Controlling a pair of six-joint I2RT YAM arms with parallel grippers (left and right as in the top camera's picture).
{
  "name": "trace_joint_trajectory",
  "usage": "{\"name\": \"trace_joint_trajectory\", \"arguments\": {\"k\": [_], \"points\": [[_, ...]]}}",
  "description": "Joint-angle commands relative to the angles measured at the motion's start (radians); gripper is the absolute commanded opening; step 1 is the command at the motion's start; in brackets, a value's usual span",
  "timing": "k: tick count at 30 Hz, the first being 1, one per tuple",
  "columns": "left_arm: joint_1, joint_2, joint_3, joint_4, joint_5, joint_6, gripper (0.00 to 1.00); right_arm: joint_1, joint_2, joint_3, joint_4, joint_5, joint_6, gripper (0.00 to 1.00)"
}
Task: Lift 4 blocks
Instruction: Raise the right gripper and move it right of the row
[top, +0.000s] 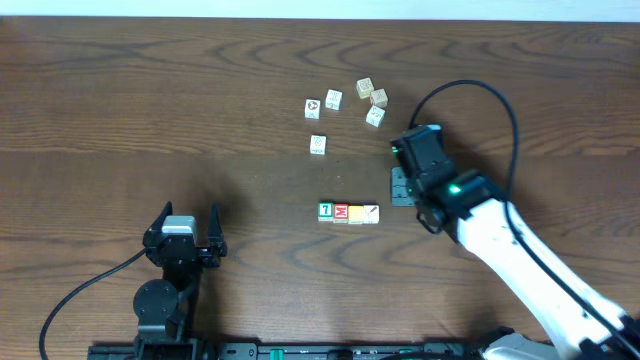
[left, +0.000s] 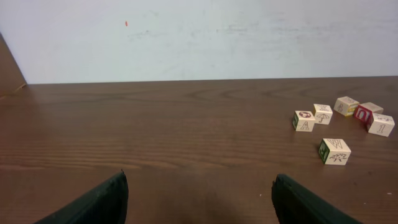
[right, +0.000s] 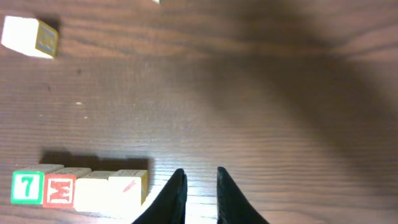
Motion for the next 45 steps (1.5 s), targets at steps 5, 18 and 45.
{"name": "trace_joint_trajectory", "arguments": {"k": [5, 18, 45], "points": [[0.006, -0.005, -0.014, -0.023, -0.018, 0.045, 0.74, -0.049, -0.112, 0.014, -0.039, 0.021, -0.08, 0.19], [0.006, -0.002, 0.244, -0.214, 0.05, -0.039, 0.74, -0.062, -0.156, 0.014, -0.127, 0.017, -0.102, 0.12], [0.006, 0.267, 0.702, -0.679, 0.249, -0.132, 0.75, -0.099, -0.222, 0.014, -0.178, -0.156, -0.106, 0.01]]}}
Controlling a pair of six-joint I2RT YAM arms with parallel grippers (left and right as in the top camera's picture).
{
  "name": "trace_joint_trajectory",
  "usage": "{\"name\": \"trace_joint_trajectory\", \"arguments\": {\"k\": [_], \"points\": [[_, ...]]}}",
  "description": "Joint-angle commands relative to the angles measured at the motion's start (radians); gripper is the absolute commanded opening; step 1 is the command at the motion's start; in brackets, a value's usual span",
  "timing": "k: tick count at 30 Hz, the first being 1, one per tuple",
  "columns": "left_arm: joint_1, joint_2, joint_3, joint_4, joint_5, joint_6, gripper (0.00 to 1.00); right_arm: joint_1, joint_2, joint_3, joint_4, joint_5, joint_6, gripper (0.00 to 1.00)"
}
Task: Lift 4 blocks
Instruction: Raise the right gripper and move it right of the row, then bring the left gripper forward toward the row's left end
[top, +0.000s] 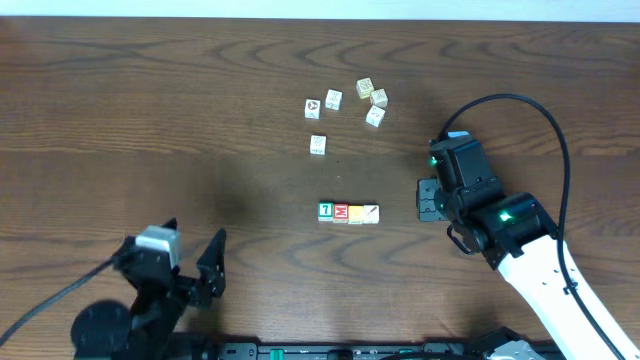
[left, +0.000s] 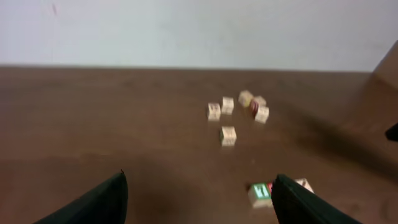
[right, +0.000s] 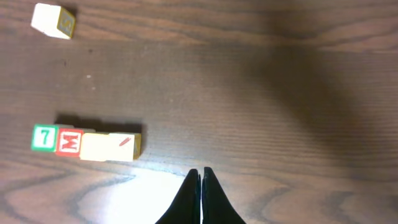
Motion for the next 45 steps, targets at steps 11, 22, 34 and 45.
{"name": "trace_joint_trajectory", "arguments": {"k": [11, 22, 34, 45], "points": [[0.006, 0.117, 0.0, -0.047, -0.109, -0.082, 0.07, -0.217, -0.042, 0.009, -0.028, -0.303, -0.098, 0.01], [-0.01, 0.443, -0.129, 0.117, 0.056, -0.082, 0.07, -0.256, -0.043, -0.217, 0.142, -0.381, -0.087, 0.01], [-0.163, 0.834, -0.129, 0.34, 0.061, -0.107, 0.07, -0.256, 0.037, -0.291, 0.281, -0.365, -0.091, 0.01], [-0.212, 0.948, -0.129, 0.401, 0.057, -0.116, 0.07, -0.2, 0.237, -0.291, 0.309, -0.432, -0.087, 0.01]]}}
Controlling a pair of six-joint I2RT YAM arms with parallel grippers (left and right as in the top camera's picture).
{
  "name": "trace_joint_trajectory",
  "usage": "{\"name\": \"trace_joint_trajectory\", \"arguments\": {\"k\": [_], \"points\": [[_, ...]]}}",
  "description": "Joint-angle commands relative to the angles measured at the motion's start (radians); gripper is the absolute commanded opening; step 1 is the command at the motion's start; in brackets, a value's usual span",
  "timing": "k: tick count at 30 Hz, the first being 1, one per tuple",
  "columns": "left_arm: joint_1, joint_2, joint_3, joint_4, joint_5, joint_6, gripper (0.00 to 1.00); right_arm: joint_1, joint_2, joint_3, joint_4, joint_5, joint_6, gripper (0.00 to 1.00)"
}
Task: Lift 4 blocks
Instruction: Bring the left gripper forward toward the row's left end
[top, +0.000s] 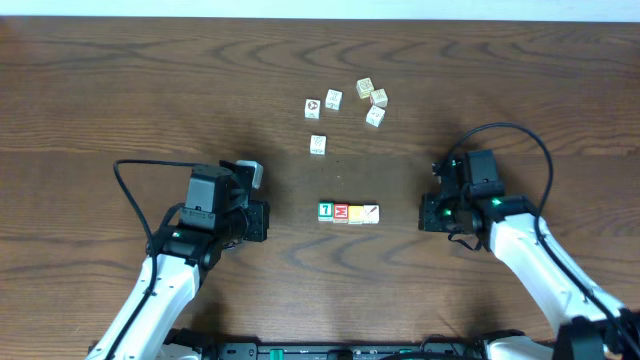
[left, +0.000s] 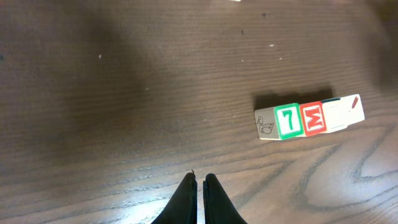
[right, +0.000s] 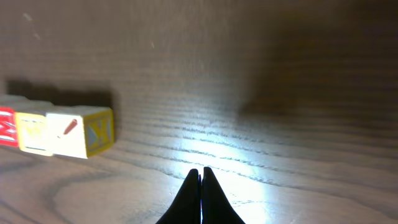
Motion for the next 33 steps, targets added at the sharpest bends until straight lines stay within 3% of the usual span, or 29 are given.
{"name": "trace_joint_trajectory", "arguments": {"k": [1, 8, 16, 24, 33], "points": [[-0.002, 0.005, -0.002, 0.003, 0.005, -0.01, 0.07, 0.065, 0.035, -0.006, -0.008, -0.038, -0.005, 0.01], [-0.002, 0.005, -0.002, 0.005, -0.021, -0.01, 0.07, 0.227, 0.034, -0.006, -0.008, -0.01, 0.101, 0.01], [-0.002, 0.006, -0.002, 0.01, -0.026, -0.01, 0.07, 0.273, 0.035, -0.006, -0.028, 0.013, 0.145, 0.01], [-0.005, 0.035, -0.002, 0.147, -0.025, -0.093, 0.07, 0.284, 0.035, -0.005, -0.011, 0.05, 0.15, 0.01], [-0.079, 0.187, 0.001, 0.313, -0.024, -0.154, 0.07, 0.276, 0.035, -0.005, -0.012, 0.135, 0.149, 0.01]]}}
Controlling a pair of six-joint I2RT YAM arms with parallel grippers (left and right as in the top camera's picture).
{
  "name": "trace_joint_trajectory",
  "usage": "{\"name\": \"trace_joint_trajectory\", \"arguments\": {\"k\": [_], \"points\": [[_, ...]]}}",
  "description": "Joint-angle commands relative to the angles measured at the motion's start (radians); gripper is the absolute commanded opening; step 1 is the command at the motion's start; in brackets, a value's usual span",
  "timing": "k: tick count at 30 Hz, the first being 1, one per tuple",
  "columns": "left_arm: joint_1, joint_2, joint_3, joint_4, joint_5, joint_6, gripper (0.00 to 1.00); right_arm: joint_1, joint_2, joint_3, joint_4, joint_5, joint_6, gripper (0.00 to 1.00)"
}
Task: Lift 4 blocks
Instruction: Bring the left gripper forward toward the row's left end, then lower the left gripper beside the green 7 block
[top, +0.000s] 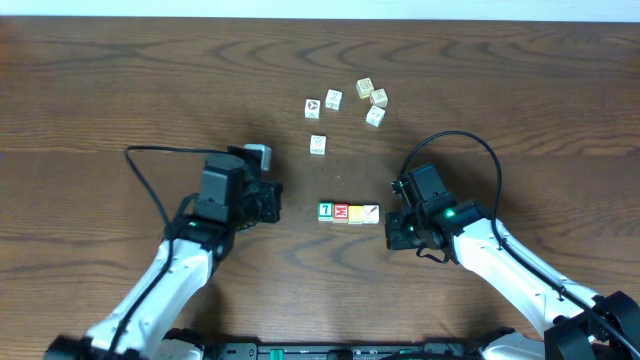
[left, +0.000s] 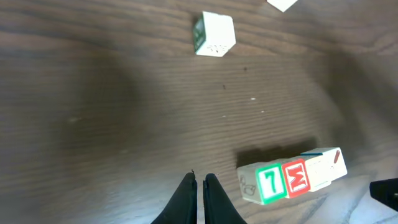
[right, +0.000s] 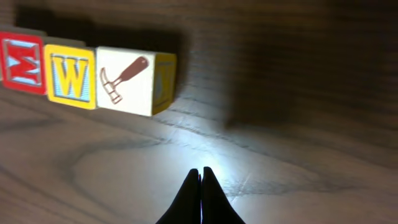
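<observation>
Four blocks lie in a touching row on the wooden table: green 7, red M, yellow W and a hammer block. My left gripper is shut and empty, a short way left of the 7 end; in its wrist view the left gripper sits low over the wood. My right gripper is shut and empty, just right of the hammer end and slightly nearer the front; the right gripper points at bare wood below the hammer block.
Several loose pale blocks lie in a cluster further back. A single one lies between them and the row, also visible as the white block in the left wrist view. Cables trail behind both arms.
Both shut grippers now stand closer to the row. The left one is further right, toward the 7 end. The right one is further left, close to the hammer end. The blocks have not moved.
At first my left gripper rested open at the front left and my right hovered almost shut beside the row. Later the left arm had turned, still open, with the right shut further right. Then both were shut flanking the row, and now stand nearer it.
</observation>
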Motion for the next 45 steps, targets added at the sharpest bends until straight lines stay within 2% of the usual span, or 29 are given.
{"name": "trace_joint_trajectory", "arguments": {"k": [1, 7, 15, 27, 34, 45], "points": [[-0.041, 0.082, 0.007, 0.048, -0.009, -0.048, 0.07, -0.007, 0.002, -0.005, 0.003, 0.049, 0.011, 0.01], [-0.094, 0.193, 0.069, 0.079, -0.01, -0.05, 0.07, -0.043, 0.002, -0.005, 0.002, 0.089, 0.01, 0.01], [-0.099, 0.291, 0.135, 0.124, 0.007, -0.066, 0.07, -0.057, 0.002, -0.005, -0.001, 0.116, 0.008, 0.01], [-0.099, 0.328, 0.147, 0.178, 0.015, -0.069, 0.07, -0.057, 0.002, -0.005, 0.0, 0.129, 0.008, 0.01], [-0.102, 0.385, 0.177, 0.177, 0.06, -0.069, 0.08, -0.057, 0.002, -0.005, 0.0, 0.133, 0.008, 0.01], [-0.168, 0.391, 0.177, 0.132, 0.051, -0.069, 0.07, -0.057, 0.002, -0.005, 0.0, 0.136, 0.008, 0.01]]}}
